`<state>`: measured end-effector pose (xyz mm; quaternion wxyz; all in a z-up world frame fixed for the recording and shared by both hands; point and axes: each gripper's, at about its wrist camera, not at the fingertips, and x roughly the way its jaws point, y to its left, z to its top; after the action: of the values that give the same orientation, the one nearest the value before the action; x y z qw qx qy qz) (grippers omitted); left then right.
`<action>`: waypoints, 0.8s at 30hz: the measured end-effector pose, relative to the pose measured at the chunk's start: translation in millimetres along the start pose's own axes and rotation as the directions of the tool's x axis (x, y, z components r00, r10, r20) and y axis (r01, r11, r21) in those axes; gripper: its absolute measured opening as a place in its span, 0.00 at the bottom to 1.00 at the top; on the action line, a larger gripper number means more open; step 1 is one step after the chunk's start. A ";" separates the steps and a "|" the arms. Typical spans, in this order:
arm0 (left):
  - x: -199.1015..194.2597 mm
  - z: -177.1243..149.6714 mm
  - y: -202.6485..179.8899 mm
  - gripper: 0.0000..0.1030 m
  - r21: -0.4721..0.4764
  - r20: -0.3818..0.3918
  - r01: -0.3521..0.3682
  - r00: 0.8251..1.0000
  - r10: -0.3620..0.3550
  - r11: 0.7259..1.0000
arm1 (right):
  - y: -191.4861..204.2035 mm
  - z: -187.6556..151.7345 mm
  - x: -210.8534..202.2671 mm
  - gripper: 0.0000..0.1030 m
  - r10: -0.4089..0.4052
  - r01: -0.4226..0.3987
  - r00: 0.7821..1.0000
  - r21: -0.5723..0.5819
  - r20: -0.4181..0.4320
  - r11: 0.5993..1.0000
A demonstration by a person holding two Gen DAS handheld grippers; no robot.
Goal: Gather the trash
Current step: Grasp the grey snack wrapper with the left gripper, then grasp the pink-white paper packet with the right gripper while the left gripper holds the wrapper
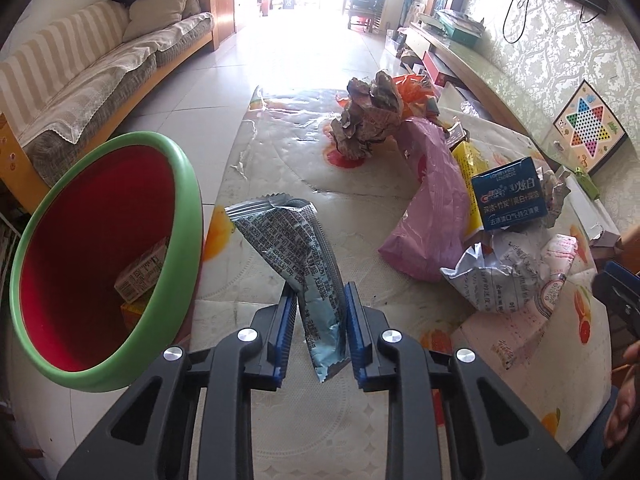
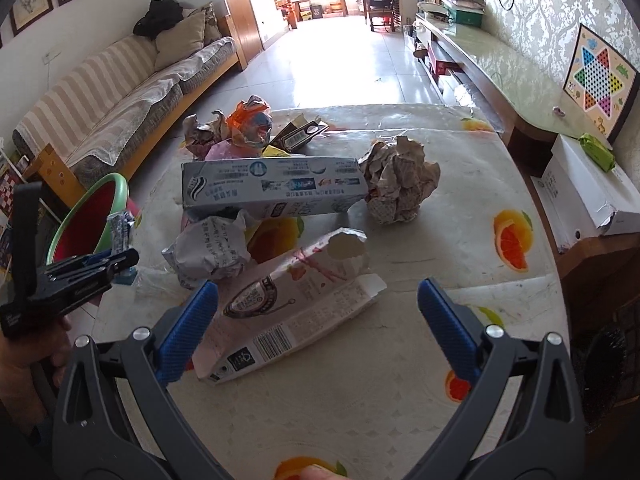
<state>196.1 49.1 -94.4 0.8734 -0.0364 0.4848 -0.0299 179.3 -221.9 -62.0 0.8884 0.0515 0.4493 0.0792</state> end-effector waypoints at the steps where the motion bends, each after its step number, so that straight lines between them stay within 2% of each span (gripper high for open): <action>1: -4.2 -0.6 1.2 0.21 0.001 0.007 0.004 1.000 -0.004 1.000 | -0.1 3.0 7.0 0.95 0.004 -0.004 1.000 0.015 -0.012 1.000; 5: -16.8 0.1 8.8 0.21 0.003 0.036 0.021 0.999 -0.021 1.000 | 3.4 11.6 32.8 0.93 -0.006 0.008 0.998 0.021 -0.059 1.000; 7: -21.8 0.9 10.5 0.21 0.008 0.050 0.024 0.998 -0.024 1.000 | 5.2 12.5 44.1 0.87 -0.013 0.015 0.996 0.014 -0.092 1.000; 9: -25.7 1.3 12.0 0.21 0.006 0.058 0.034 0.998 -0.035 0.999 | 5.7 11.7 54.4 0.73 -0.019 0.021 0.992 0.013 -0.126 1.000; 10: -27.1 1.7 12.2 0.21 0.006 0.062 0.038 0.997 -0.039 0.999 | 5.5 11.0 59.3 0.71 -0.015 0.018 0.990 0.016 -0.142 1.000; 14: -31.8 2.3 11.7 0.21 0.014 0.077 0.048 0.996 -0.049 0.999 | 6.5 10.5 65.4 0.66 0.005 -0.001 0.989 0.028 -0.149 1.000; 20: -36.5 3.2 12.7 0.21 0.010 0.096 0.054 0.994 -0.055 0.998 | 8.8 17.5 52.9 0.47 0.056 -0.060 0.989 -0.025 -0.139 0.998; 24: -36.9 2.7 11.0 0.21 0.007 0.104 0.059 0.993 -0.059 0.998 | 13.1 18.1 39.7 0.45 0.066 -0.079 0.991 -0.107 -0.114 0.991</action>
<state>179.2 63.3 -62.8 0.8962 -0.0503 0.4374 -0.0548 215.9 -202.0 -80.5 0.8601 0.0139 0.4905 0.1391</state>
